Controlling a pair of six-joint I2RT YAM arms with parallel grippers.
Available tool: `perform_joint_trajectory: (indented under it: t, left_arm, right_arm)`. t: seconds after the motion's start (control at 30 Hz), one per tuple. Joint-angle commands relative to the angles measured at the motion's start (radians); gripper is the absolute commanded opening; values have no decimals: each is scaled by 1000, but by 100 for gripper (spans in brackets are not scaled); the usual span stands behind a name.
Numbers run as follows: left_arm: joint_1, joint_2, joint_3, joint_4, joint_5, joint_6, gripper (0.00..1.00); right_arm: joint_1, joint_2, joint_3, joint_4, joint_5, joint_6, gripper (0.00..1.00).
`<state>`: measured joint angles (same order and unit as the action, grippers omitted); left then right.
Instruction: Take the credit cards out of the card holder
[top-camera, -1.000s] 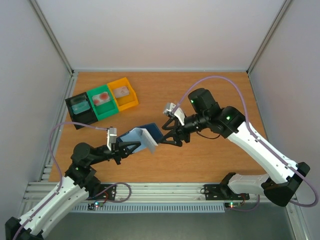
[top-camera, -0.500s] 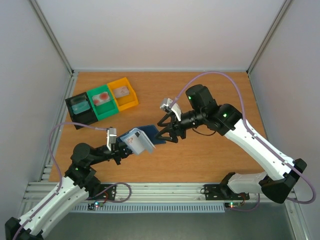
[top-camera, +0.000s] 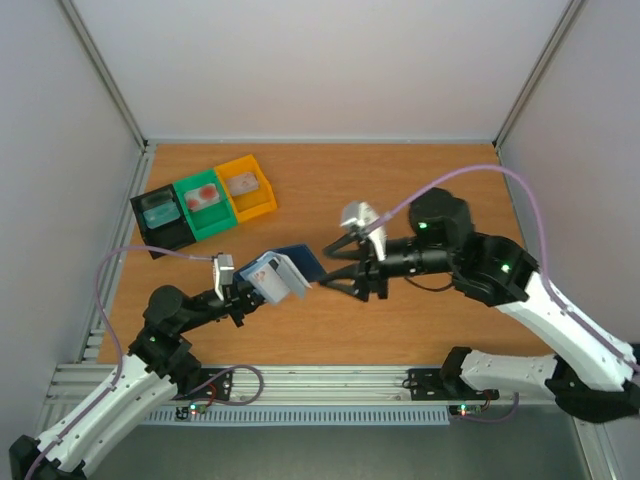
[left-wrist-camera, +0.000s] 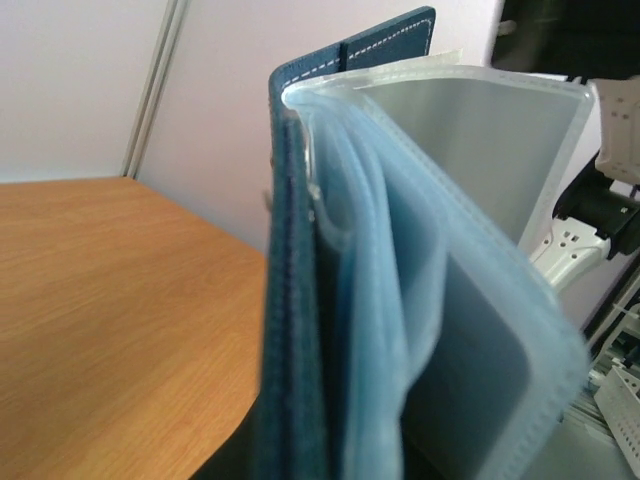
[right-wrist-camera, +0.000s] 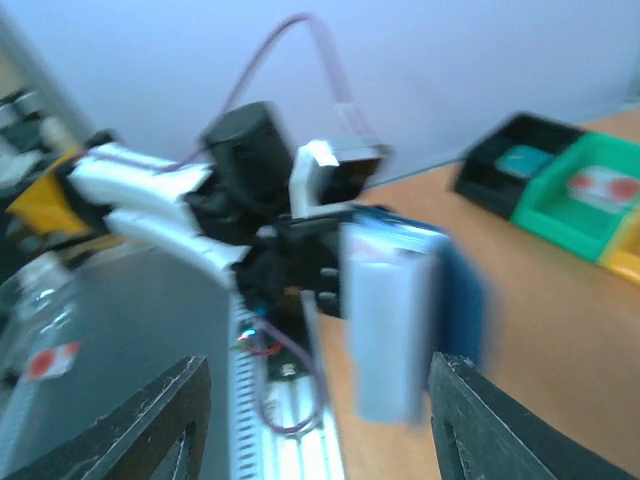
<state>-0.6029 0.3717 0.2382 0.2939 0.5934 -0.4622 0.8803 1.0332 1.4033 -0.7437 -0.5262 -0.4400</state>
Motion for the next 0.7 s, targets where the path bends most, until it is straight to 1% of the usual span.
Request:
perform_joint_trajectory:
  t: [0.0,0.07,0.13,0.2,0.27,0.37,0.43,0.57,0.67]
  left_arm:
    - [-6,-4,4,23,-41,27,0]
    - [-6,3,5,22,-45,27,0]
    - [-6,1,6,24,-44,24,0]
    - [-6,-2,4,31,-34,19,0]
    - [-7,-7,3,34,-23,16,0]
    - [-7,-7,1,46,1,12,0]
    - [-7,-14,0,59,15,0,0]
    - [-8,-28,-2,70,34,-4,0]
    - [-9,-29,-3,82,42,-8,0]
  right_arm:
    - [196,184,111,-76,-73,-52,61]
    - [252,283,172,-101,-113,-70,60]
    - [262,317,174,-47,-126,-58,59]
    - [261,330,135,0,-63,-46,57]
    - [252,352,126,0,20,-31,54]
    - [217,384,114,5,91,17,52]
    - [184,373,80,13,98,35,51]
    - [97,292,-22,72,54,78,51]
    - [79,259,-54,58,73,66,52]
